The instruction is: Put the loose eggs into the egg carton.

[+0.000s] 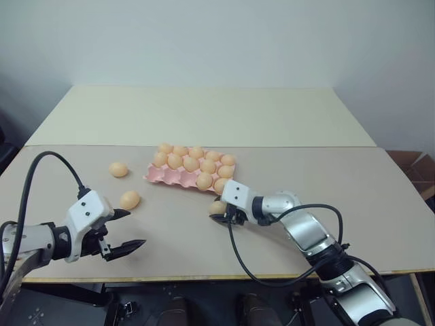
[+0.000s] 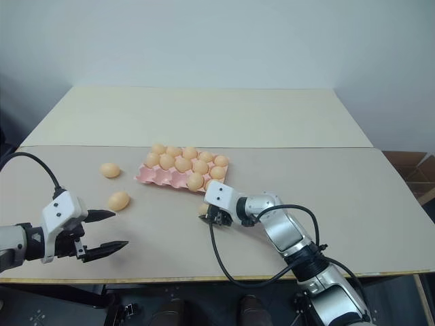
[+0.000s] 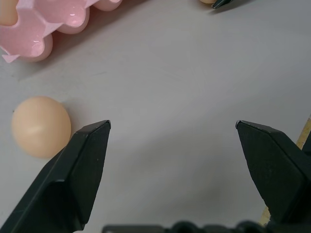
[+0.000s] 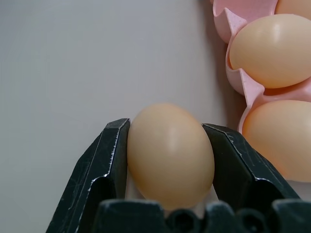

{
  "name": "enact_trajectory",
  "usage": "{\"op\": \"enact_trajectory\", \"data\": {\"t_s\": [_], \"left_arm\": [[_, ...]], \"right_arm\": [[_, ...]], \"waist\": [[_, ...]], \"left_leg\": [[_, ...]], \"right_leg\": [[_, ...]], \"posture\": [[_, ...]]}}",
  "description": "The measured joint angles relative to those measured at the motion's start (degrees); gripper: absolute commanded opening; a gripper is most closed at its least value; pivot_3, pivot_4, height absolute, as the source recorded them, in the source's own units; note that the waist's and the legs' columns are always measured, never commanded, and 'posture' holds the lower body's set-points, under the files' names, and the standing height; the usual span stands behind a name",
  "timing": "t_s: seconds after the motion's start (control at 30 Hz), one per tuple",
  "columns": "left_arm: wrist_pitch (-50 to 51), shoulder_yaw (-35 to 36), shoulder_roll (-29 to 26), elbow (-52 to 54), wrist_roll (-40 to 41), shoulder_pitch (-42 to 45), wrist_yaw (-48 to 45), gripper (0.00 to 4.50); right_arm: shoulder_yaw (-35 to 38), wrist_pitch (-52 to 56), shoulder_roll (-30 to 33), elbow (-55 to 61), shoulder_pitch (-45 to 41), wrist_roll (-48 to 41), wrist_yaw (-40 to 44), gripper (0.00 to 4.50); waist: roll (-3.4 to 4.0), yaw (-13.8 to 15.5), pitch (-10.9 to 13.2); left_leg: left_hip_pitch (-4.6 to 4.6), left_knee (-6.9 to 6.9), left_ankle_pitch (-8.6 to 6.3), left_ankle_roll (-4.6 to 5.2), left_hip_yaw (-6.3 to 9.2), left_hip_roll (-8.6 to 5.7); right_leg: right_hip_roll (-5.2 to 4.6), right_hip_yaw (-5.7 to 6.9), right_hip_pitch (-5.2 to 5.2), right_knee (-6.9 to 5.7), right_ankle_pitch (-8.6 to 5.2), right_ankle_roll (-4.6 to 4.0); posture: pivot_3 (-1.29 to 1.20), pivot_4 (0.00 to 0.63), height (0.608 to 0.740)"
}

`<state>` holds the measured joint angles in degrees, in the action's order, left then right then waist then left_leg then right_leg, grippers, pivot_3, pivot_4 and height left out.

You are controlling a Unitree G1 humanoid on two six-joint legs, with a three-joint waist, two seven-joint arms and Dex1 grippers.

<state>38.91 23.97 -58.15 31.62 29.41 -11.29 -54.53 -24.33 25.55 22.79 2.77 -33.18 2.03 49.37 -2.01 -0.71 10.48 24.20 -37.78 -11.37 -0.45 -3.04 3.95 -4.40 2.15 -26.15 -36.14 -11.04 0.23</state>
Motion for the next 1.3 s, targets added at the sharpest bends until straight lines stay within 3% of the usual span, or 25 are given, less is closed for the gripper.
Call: {"op": "enact_trajectory", "data": {"t_s": [0.3, 0.43, 0.63, 0.9, 1.0, 1.13, 1.3], "left_arm": [[-0.33, -0.05, 0.05, -0.12, -0.12, 0.21, -0.01, 4.50], [-1.17, -0.16, 0.05, -0.27, -0.18, 0.48, -0.03, 4.50], [-1.20, 0.23, 0.02, -0.60, -0.22, -0.75, -0.35, 4.50], [-1.08, 3.05, -0.05, -0.44, -0.21, -3.68, -0.78, 4.50], [-1.02, 3.89, -0.07, -0.02, -0.21, -4.40, -0.79, 4.50], [-1.01, 4.16, -0.08, 0.02, -0.22, -4.71, -0.79, 4.50], [-1.02, 4.16, -0.08, 0.02, -0.27, -4.83, -0.73, 4.50]], "right_arm": [[1.61, 2.79, 0.44, 6.61, -0.78, -2.68, 0.65, 2.58], [3.67, 2.68, -2.30, 6.32, -6.61, -3.94, -0.25, 2.58], [2.72, -7.03, -10.03, -8.82, -15.01, 1.75, -9.51, 2.58], [2.36, -15.38, -17.67, -23.27, -19.03, 3.42, -11.93, 2.58], [2.52, -16.45, -19.32, -28.68, -20.80, 3.45, -12.10, 3.13], [2.77, -18.20, -19.87, -32.72, -21.35, 3.47, -12.34, 4.45], [3.16, -19.79, -19.54, -33.61, -21.69, 3.58, -12.64, 4.49]], "waist": [[0.00, -0.03, 0.00], [0.00, -0.23, 0.00], [-0.01, -0.29, -0.01], [0.00, -0.30, -0.01], [0.00, -0.30, -0.01], [0.01, -0.32, -0.01], [0.01, -0.41, 0.00]], "left_leg": [[-0.01, 0.00, 0.00, 0.00, 0.00, 0.00], [-0.03, 0.00, 0.00, 0.00, 0.00, 0.03], [0.00, 0.00, 0.00, 0.00, -0.01, 0.03], [0.01, 0.00, 0.01, -0.01, 0.00, 0.04], [-0.01, 0.00, 0.01, -0.02, 0.00, 0.04], [0.02, 0.00, 0.01, -0.02, 0.00, 0.04], [0.00, 0.01, 0.01, -0.02, 0.00, 0.06]], "right_leg": [[0.00, 0.00, 0.00, -0.01, 0.00, 0.00], [0.04, 0.00, -0.01, -0.04, 0.01, -0.01], [0.02, 0.00, -0.02, -0.02, 0.03, -0.06], [0.03, 0.00, -0.03, -0.03, 0.13, -0.20], [0.03, 0.00, -0.03, -0.04, 0.12, -0.19], [0.02, 0.00, -0.03, 0.00, 0.13, -0.21], [0.04, 0.00, -0.05, -0.04, 0.13, -0.20]], "posture": [[0.00, 0.150, 0.740], [0.00, 0.150, 0.740], [0.00, 0.150, 0.740], [0.00, 0.150, 0.740], [0.00, 0.150, 0.740], [0.00, 0.150, 0.740], [0.00, 0.150, 0.740]]}}
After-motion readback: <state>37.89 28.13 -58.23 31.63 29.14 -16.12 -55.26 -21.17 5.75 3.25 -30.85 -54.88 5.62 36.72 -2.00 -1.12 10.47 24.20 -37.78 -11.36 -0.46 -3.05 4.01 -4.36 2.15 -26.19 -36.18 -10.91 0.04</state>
